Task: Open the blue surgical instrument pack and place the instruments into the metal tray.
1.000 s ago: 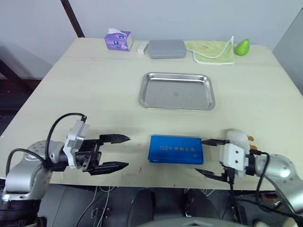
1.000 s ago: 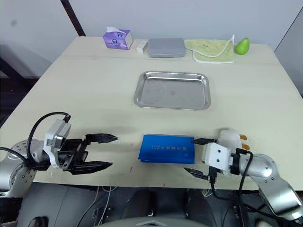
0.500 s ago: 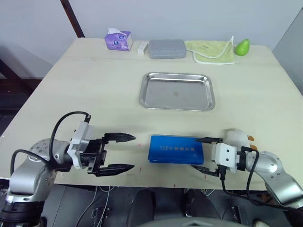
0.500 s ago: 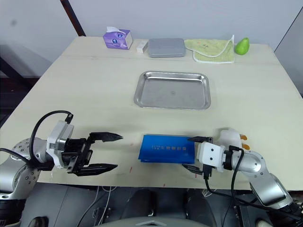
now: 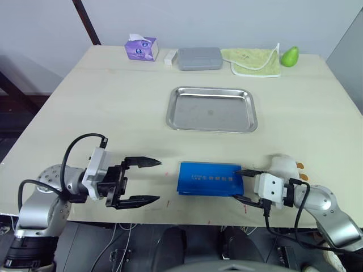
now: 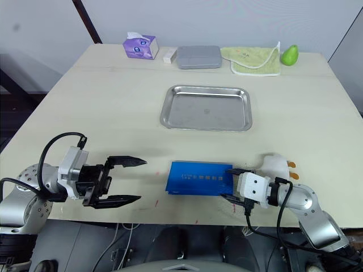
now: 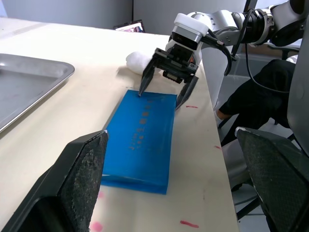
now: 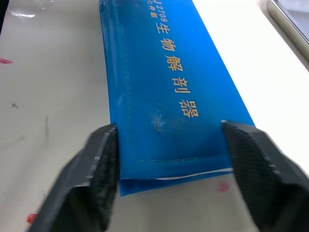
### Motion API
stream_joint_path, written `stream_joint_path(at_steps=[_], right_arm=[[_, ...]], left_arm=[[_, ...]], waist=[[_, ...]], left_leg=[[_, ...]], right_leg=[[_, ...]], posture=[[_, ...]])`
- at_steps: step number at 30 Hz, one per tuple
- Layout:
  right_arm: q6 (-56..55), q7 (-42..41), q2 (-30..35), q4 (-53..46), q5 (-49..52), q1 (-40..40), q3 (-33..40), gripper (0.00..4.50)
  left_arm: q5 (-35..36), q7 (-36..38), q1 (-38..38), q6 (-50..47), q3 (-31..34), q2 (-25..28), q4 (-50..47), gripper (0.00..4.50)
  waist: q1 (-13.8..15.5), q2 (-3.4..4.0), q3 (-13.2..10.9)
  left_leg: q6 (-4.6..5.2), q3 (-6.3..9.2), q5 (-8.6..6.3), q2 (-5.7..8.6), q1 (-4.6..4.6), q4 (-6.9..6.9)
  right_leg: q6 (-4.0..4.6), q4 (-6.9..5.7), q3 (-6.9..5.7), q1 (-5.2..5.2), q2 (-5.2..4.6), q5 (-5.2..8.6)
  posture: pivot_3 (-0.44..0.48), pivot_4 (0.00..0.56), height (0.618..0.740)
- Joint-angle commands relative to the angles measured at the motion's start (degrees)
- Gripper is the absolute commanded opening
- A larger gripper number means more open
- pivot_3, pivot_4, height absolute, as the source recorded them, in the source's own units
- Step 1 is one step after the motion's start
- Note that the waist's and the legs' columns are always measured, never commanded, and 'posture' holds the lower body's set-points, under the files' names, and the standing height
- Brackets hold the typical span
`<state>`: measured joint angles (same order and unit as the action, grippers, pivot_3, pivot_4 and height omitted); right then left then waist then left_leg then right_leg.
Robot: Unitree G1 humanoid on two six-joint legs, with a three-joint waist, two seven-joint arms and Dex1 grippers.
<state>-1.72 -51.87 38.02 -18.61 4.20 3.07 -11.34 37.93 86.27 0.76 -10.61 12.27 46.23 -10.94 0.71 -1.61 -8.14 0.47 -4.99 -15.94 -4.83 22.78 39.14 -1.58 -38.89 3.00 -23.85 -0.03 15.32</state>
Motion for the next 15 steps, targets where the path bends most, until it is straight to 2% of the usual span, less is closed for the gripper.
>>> stream_joint_path(at_steps=[1,2,4,5,11,15], right_arm=[[-2.52,0.43,-0.11,0.41,-1.08,-0.94,-0.28,1.82],[-3.01,0.48,-0.17,0.76,-1.38,-0.96,-0.41,1.24],[-4.23,0.31,-0.07,1.52,-2.11,-1.0,-0.77,0.39],[-4.8,0.33,-0.08,1.85,-2.4,-1.06,-0.9,0.12],[-5.93,0.16,-0.1,2.92,-2.25,-1.46,-0.98,0.12],[2.31,-4.46,2.23,-1.99,6.8,-3.47,1.7,0.12]], left_arm=[[-0.21,0.69,0.05,1.33,-0.25,-0.18,0.15,4.5],[-0.33,0.65,0.01,1.52,-0.33,-0.24,0.33,4.5],[-0.82,0.68,0.12,2.27,-0.61,-0.39,0.73,4.5],[-1.1,0.7,0.22,2.71,-0.78,-0.49,0.92,4.5],[-1.63,-0.45,0.11,3.75,-1.44,-1.65,1.53,4.5],[-1.41,-1.45,-0.24,3.29,-1.18,-2.24,1.79,4.5]], waist=[[-0.01,0.0,0.0],[-0.01,0.0,0.0],[-0.01,0.0,0.0],[-0.01,0.0,0.0],[0.01,0.0,0.0],[0.0,0.02,-0.01]], left_leg=[[0.0,0.0,0.0,0.0,0.0,0.0],[0.0,0.0,0.0,0.0,0.0,0.0],[0.0,0.0,0.0,0.0,0.0,0.0],[0.0,0.0,0.0,0.0,0.0,0.0],[0.0,0.0,0.0,0.0,0.0,0.0],[0.0,0.0,0.0,0.0,-0.01,0.0]], right_leg=[[-0.01,0.0,0.0,0.0,0.0,-0.01],[-0.01,0.0,0.0,0.0,0.0,-0.01],[-0.01,0.0,0.0,0.0,0.0,-0.01],[-0.01,0.0,0.0,0.0,0.0,-0.01],[-0.02,-0.01,0.0,0.0,0.0,-0.01],[-0.02,-0.01,0.0,0.0,0.0,-0.01]], posture=[[0.0,0.15,0.74],[0.0,0.15,0.74],[0.0,0.15,0.74],[0.0,0.15,0.74],[0.0,0.15,0.74],[0.0,0.15,0.74]])
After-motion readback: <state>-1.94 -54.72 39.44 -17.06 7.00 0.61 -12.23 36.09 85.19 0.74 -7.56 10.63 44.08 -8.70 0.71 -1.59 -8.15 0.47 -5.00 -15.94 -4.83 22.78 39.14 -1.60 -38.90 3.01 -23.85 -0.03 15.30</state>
